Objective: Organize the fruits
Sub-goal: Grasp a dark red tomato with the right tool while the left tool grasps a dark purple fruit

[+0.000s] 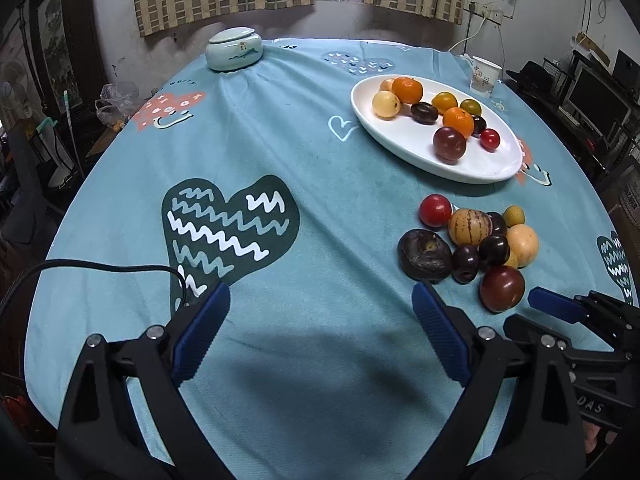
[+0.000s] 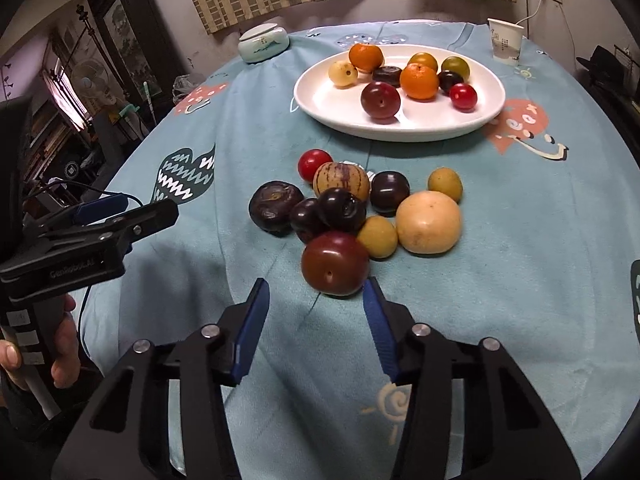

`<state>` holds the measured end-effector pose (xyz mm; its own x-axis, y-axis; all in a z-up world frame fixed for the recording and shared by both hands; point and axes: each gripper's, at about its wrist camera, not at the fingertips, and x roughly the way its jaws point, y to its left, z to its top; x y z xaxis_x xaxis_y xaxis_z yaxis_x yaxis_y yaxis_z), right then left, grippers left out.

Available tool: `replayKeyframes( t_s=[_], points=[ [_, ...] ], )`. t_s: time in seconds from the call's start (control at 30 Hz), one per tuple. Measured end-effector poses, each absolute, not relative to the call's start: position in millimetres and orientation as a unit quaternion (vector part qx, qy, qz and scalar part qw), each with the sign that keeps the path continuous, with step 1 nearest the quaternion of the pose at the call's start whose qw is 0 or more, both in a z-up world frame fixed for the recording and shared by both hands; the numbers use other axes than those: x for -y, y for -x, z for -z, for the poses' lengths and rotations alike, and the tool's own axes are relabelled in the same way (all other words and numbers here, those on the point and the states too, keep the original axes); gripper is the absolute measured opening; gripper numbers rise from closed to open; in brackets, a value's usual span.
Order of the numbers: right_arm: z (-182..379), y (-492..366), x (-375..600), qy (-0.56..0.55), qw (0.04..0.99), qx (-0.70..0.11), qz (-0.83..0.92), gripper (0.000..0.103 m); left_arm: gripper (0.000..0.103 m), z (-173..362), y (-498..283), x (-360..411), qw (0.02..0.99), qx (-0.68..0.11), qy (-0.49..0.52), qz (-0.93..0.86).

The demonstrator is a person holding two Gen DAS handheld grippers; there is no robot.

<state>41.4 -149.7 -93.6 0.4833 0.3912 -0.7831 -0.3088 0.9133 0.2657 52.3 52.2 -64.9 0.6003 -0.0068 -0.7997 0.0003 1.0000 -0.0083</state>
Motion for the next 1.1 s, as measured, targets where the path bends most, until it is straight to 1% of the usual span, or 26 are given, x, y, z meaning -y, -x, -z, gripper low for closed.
replayKeyframes(
  t_s=[0.23,0.27,0.33,0.47,0.57,0.63,0.77,1.0,1.07,1.1],
  points=[
    [107,-58,143,-0.031,0.863,-0.477,-0.166,0.048,0.094,66,-51,-51,0.894,-0.449,0.0,0.011],
    [109,-60,142,-0.036,0.862,-0.477,-0.168,0.04,0.094,66,-51,-49,0.893,-0.449,-0.002,0.013],
    [110,-63,143,-0.044,0.862,-0.474,-0.172,0.039,0.094,68,-53,-46,0.892,-0.451,-0.006,0.015],
    [101,-53,145,-0.038,0.86,-0.473,-0.188,0.039,0.094,74,-60,-32,0.89,-0.454,-0.029,0.03],
    [93,-42,156,-0.037,0.864,-0.469,-0.182,0.039,0.094,84,-66,-14,0.886,-0.457,-0.065,0.053],
    [89,-36,170,-0.044,0.865,-0.47,-0.172,0.039,0.094,93,-72,1,0.88,-0.461,-0.102,0.061],
    [83,-27,194,-0.068,0.868,-0.466,-0.156,0.039,0.094,106,-85,13,0.873,-0.467,-0.13,0.065],
    [83,-24,215,-0.109,0.866,-0.465,-0.15,0.039,0.091,120,-104,27,0.874,-0.452,-0.154,0.088],
    [83,-25,213,-0.11,0.864,-0.467,-0.152,0.039,0.09,121,-111,27,0.875,-0.455,-0.136,0.093],
    [83,-25,212,-0.108,0.864,-0.467,-0.154,0.039,0.083,121,-114,26,0.875,-0.459,-0.122,0.098]
  ],
)
